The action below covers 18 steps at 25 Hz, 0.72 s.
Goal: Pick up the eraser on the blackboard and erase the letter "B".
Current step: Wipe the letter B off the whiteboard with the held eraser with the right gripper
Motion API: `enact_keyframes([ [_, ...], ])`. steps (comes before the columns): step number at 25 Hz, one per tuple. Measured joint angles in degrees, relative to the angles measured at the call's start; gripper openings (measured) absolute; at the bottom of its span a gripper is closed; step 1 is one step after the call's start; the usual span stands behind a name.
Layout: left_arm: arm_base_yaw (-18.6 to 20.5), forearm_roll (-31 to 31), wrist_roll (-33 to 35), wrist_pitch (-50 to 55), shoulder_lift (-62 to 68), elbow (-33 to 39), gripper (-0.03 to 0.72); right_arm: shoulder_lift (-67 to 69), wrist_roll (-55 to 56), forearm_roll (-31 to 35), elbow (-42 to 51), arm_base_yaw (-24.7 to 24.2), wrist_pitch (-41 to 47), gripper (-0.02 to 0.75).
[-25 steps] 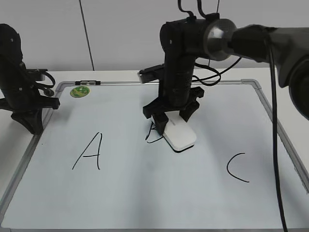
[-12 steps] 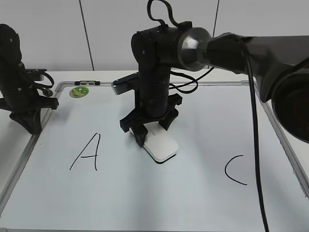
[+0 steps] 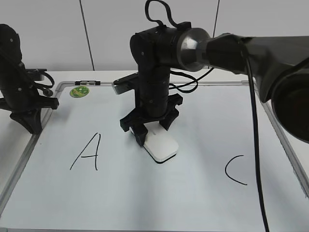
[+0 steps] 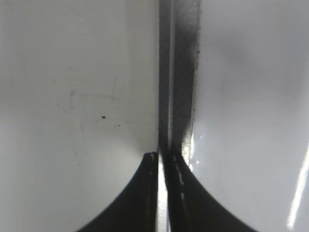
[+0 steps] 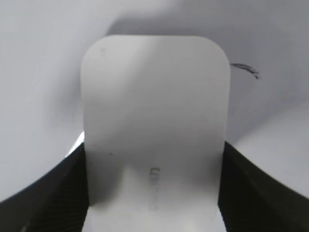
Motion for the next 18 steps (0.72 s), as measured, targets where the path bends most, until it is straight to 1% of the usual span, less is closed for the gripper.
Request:
enact_keyframes([
  [4,0.0,0.0,0.0,-0.1,0.0,0.0,0.016,0.0,0.4,1.0,0.0,-2.2,-0.1,0.533],
  [10,0.0,0.0,0.0,-0.1,0.0,0.0,0.016,0.0,0.9,0.7,-0.1,-8.0,-0.2,0.533],
  [12,0.0,0.0,0.0,-0.1,0.0,0.0,0.016,0.0,1.1,0.7,-0.1,-9.0,-0.2,0.533],
  [18,0.0,0.0,0.0,-0.2,0.0,0.0,0.016,0.0,1.1,1.0,-0.2,-8.5,-0.2,0.533],
])
